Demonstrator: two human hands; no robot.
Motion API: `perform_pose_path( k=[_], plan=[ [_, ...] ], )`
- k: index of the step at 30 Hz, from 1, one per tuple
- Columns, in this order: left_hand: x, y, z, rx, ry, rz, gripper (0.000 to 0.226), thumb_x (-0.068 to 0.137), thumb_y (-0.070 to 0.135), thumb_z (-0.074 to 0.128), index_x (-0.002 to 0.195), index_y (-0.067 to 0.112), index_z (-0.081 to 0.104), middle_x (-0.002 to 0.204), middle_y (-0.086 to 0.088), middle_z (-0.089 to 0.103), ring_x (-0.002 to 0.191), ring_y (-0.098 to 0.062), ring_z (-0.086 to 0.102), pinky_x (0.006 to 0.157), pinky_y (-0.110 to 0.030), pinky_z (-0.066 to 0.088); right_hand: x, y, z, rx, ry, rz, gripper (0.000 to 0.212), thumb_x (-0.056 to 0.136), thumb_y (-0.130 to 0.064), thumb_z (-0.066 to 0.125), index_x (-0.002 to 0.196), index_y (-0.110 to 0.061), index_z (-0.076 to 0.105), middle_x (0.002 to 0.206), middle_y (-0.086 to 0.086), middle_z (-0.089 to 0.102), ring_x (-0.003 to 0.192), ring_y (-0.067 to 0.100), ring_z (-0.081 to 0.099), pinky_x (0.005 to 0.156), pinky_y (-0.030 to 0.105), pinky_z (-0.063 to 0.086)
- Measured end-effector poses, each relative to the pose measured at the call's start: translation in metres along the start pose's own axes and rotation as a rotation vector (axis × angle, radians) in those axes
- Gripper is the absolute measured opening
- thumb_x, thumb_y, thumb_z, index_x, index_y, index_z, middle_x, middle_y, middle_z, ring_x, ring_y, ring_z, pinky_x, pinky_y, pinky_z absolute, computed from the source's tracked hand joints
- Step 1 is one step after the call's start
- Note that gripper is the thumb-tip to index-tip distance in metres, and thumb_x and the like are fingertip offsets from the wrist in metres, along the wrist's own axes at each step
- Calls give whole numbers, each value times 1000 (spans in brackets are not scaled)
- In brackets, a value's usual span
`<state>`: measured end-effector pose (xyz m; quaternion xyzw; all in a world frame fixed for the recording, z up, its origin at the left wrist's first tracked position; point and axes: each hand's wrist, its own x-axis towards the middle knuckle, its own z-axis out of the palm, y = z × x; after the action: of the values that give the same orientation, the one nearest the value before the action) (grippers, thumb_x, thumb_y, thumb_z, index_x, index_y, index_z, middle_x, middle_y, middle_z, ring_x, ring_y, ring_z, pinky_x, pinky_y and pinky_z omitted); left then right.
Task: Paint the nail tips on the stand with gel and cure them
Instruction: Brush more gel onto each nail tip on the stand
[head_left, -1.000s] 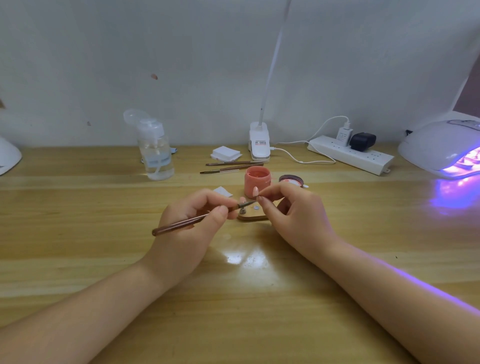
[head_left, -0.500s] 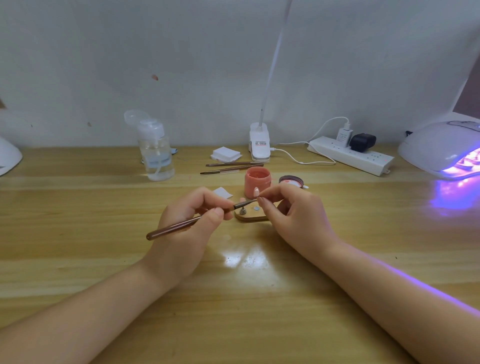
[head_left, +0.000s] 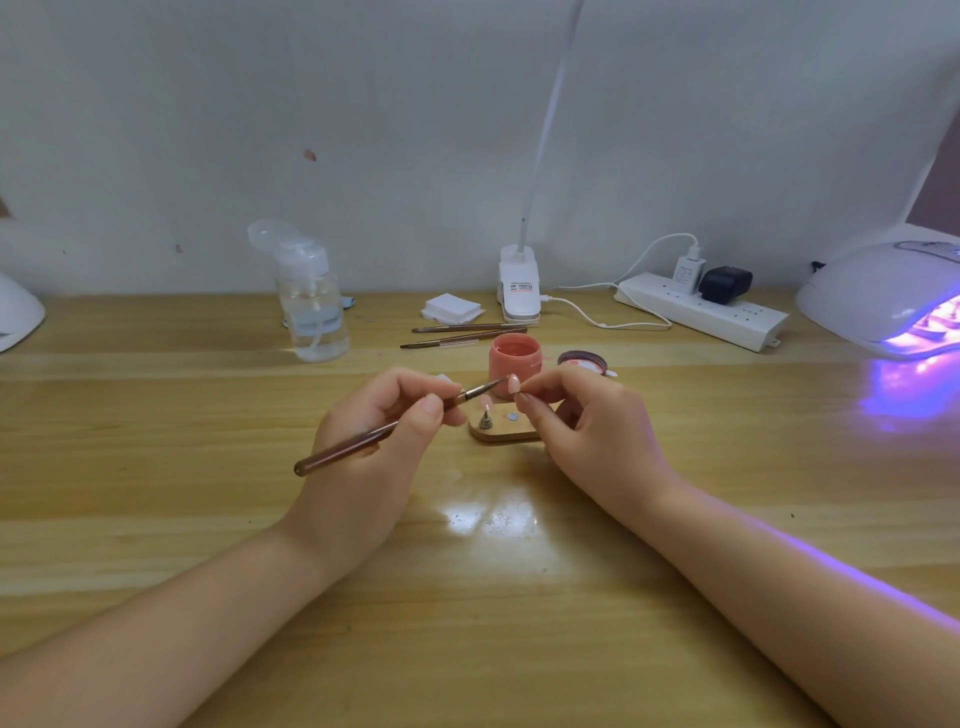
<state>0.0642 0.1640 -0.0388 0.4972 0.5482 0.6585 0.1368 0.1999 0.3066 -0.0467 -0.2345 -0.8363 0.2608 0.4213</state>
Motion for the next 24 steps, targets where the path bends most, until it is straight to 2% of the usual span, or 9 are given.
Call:
perform_pose_path(
  k=[4, 6, 8, 13, 15, 17, 19, 24],
  plan=[
    [1, -1, 1, 23, -43, -45, 17, 86, 21, 56, 94, 20, 71, 88, 1, 76, 92, -11, 69, 85, -20, 50, 1, 1, 1, 1, 0, -7, 3, 87, -12, 69, 88, -14, 71, 66, -21, 56, 52, 7, 49, 56, 10, 34],
    [1, -1, -1, 29, -57, -22, 16, 83, 17, 57, 86, 20, 73, 82, -2, 75, 86, -12, 70, 82, -18, 50, 1, 2, 1, 10, 5, 0, 2, 88, -14, 69, 87, -14, 71, 66, -20, 56, 52, 8, 48, 56, 11, 33],
    [0, 0, -2, 23, -34, 6, 15, 81, 23, 58, 82, 19, 72, 78, -4, 74, 80, -12, 69, 78, -17, 49, 1, 2, 1, 14, 11, 5, 3, 88, -17, 69, 86, -15, 71, 67, -19, 57, 52, 8, 48, 56, 11, 33],
    [1, 0, 1, 52, 20, 0, 21, 87, 33, 58, 96, 19, 71, 87, 2, 75, 86, -9, 68, 79, -19, 50, 1, 3, 1, 18, 0, 1, 4, 89, -18, 68, 87, -16, 71, 69, -15, 61, 52, 8, 48, 56, 11, 33],
    [2, 0, 1, 62, 11, -24, 19, 88, 25, 56, 96, 18, 72, 87, 2, 76, 88, -9, 68, 80, -21, 51, 1, 3, 1, 25, -1, 5, 3, 88, -16, 69, 87, -15, 71, 66, -17, 58, 51, 8, 49, 55, 11, 33],
    [1, 0, 0, 48, -9, -15, 17, 85, 19, 55, 87, 14, 72, 80, -2, 75, 82, -12, 69, 77, -18, 50, 2, 3, 2, 32, -5, 12, 3, 88, -16, 69, 86, -16, 70, 63, -18, 56, 51, 10, 49, 55, 13, 34],
    [-1, 2, 0, 41, -18, 25, 19, 80, 23, 56, 80, 11, 70, 73, -6, 73, 74, -11, 68, 73, -14, 49, 2, 4, 1, 36, -14, 17, 3, 89, -16, 69, 86, -16, 70, 62, -18, 56, 50, 10, 48, 55, 14, 34],
    [1, 2, 2, 8, 25, -1, 20, 85, 15, 51, 84, 8, 69, 77, -7, 74, 76, -11, 69, 72, -12, 48, 2, 5, 2, 73, -48, 15, 1, 88, -14, 69, 88, -14, 70, 60, -20, 57, 49, 9, 47, 54, 12, 33]
  ],
)
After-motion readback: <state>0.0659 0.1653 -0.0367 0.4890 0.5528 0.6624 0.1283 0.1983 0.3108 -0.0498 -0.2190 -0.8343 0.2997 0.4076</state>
